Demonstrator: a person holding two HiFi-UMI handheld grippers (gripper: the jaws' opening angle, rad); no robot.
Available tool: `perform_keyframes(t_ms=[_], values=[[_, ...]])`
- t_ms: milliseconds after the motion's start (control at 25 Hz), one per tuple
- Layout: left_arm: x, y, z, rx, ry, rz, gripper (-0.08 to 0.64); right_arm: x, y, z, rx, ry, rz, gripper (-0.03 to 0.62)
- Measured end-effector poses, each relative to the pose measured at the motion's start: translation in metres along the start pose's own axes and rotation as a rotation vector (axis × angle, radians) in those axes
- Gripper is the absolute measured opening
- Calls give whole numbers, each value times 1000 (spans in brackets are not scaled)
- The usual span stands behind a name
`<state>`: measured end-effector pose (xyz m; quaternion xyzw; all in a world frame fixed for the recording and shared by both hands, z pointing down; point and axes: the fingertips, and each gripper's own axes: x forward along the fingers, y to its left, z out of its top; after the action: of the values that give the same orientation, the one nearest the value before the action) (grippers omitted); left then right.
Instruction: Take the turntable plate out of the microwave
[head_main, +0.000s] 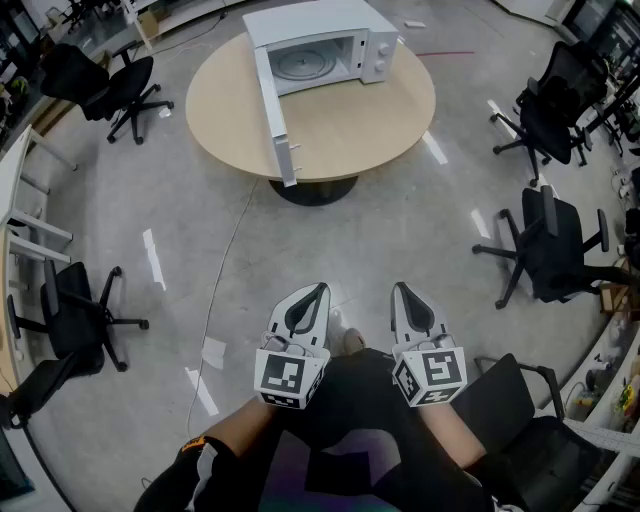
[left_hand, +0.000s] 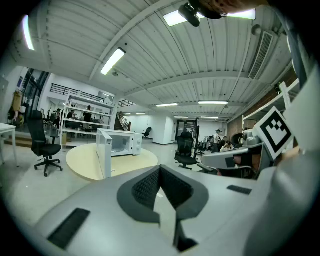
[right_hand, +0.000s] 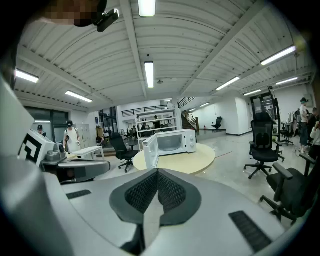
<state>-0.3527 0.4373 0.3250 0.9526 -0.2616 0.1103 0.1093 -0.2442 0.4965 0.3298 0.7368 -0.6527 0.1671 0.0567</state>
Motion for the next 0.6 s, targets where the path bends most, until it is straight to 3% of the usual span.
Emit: perform_keyframes(t_ms=[160,600], values=[[-3,13,-1,-5,-34,-32,48,11,15,-1,-9,5,-3,15],[-1,41,15,8,-65,-23,48,34,33,15,-35,-11,8,15]])
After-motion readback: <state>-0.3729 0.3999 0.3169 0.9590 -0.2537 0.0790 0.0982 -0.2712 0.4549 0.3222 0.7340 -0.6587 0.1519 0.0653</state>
